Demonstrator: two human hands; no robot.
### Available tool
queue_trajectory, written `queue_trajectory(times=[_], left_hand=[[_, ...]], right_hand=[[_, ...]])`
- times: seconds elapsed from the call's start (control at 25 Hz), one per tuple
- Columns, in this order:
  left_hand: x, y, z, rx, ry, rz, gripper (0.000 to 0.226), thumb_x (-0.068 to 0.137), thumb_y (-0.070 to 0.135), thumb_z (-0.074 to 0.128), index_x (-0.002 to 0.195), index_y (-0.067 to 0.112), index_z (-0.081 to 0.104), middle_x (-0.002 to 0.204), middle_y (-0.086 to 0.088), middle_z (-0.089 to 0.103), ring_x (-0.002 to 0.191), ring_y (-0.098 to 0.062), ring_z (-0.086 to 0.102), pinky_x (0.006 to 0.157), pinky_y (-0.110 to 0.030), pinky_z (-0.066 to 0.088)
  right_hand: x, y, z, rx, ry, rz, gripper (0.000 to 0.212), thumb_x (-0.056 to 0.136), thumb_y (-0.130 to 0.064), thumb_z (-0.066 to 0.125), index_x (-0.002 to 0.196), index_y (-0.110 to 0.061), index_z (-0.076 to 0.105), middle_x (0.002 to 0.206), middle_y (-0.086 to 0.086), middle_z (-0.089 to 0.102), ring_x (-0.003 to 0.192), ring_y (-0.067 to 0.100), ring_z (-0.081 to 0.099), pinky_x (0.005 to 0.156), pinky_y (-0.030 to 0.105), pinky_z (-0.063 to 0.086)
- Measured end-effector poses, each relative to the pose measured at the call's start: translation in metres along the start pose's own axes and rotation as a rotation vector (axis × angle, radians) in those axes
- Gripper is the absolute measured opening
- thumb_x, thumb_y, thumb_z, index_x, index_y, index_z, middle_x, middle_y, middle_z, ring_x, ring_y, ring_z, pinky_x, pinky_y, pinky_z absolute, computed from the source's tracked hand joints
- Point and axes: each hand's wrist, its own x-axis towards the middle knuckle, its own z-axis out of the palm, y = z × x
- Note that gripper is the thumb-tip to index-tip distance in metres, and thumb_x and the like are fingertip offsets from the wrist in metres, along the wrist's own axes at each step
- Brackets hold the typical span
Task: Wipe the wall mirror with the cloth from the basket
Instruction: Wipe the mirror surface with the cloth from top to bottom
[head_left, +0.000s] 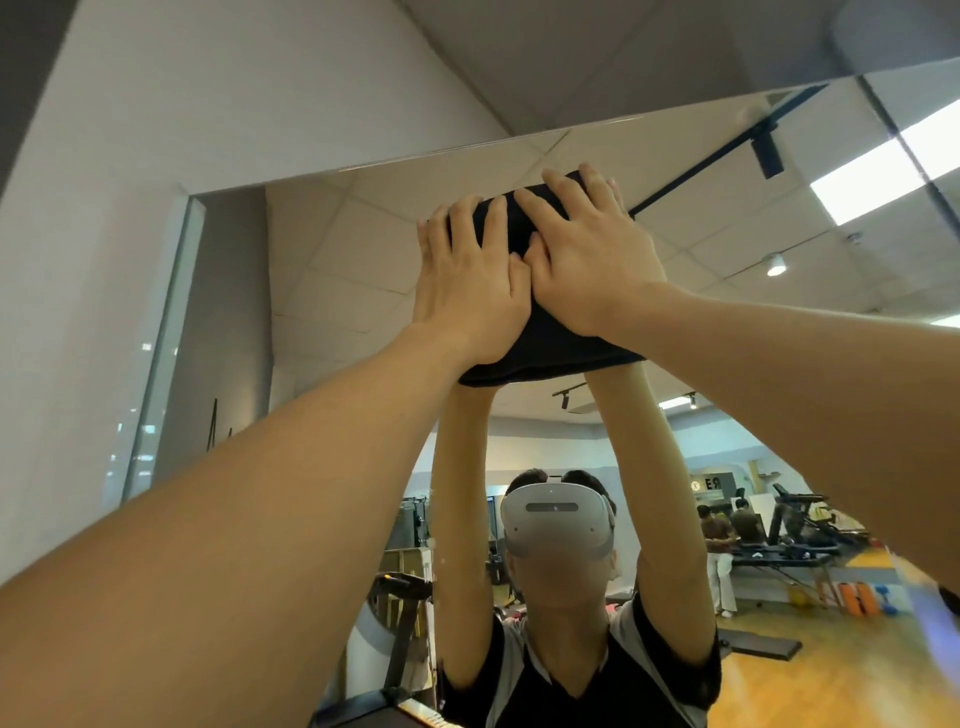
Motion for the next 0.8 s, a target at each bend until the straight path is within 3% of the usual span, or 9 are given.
queue_trajectory(times=[0.32, 0.8], left_hand=[[-0.005, -0.069, -0.014, -0.028, 0.001, 0.035, 0.057, 0.104, 0.03, 0.035, 0.158, 0.012, 0.026, 0.16, -0.014, 0.024, 0.145, -0.035, 0.021, 0.12, -0.054, 0.027], [-0.033, -0.19, -0.05, 0.104, -0.052, 0.039, 0.062, 0.102, 0.037, 0.025, 0.159, 0.014, 0.022, 0.16, -0.015, 0.025, 0.146, -0.036, 0.022, 0.123, -0.048, 0.02]], right_hand=[[0.017, -0.064, 0.022, 0.016, 0.039, 0.022, 0.055, 0.108, -0.036, 0.032, 0.16, -0.017, 0.033, 0.167, 0.015, 0.026, 0.157, 0.039, 0.008, 0.128, 0.051, 0.004], [0.044, -0.185, 0.057, 0.006, 0.003, 0.014, 0.061, 0.107, -0.041, 0.03, 0.162, -0.016, 0.026, 0.169, 0.016, 0.019, 0.158, 0.039, 0.003, 0.129, 0.051, 0.002]])
